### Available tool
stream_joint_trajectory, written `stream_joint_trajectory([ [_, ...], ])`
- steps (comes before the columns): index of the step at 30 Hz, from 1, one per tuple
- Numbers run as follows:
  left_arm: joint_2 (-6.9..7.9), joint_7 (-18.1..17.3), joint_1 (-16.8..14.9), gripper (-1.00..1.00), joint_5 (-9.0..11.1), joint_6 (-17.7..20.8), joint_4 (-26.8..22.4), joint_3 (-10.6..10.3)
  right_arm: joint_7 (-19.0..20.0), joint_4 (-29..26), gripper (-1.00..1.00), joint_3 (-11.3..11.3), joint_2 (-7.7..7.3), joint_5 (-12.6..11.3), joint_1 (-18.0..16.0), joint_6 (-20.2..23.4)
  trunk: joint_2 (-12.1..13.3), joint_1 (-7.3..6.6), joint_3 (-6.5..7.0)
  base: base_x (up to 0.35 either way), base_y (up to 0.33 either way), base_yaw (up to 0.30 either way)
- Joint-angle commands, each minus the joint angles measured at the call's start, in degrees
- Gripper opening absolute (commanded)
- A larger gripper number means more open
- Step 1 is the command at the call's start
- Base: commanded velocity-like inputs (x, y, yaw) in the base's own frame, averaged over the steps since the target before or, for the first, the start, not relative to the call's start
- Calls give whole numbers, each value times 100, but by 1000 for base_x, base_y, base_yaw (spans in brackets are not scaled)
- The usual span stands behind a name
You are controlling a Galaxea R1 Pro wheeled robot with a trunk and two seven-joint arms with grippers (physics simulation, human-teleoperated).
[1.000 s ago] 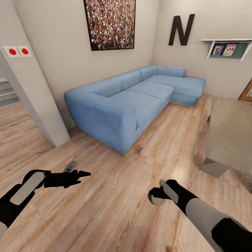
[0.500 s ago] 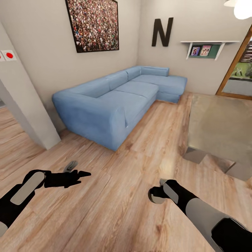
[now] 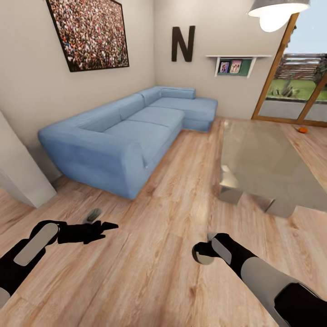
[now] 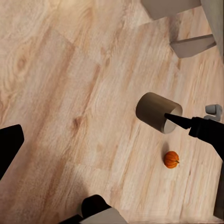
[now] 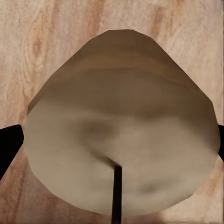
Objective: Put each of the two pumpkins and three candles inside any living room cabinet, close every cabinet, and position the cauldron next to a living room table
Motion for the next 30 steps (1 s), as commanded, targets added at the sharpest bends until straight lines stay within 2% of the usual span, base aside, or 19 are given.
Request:
stream_joint_trajectory([
  [1,4,-42,-4,100,-38,5,0,-11,-50,-15,-100,40,-6,-75,-3,15,39,-23,14,0,0,-291],
  [30,1,-42,-4,100,-38,5,3,-12,-50,-15,-100,40,-3,-75,-3,15,1202,-660,585,0,0,-291],
])
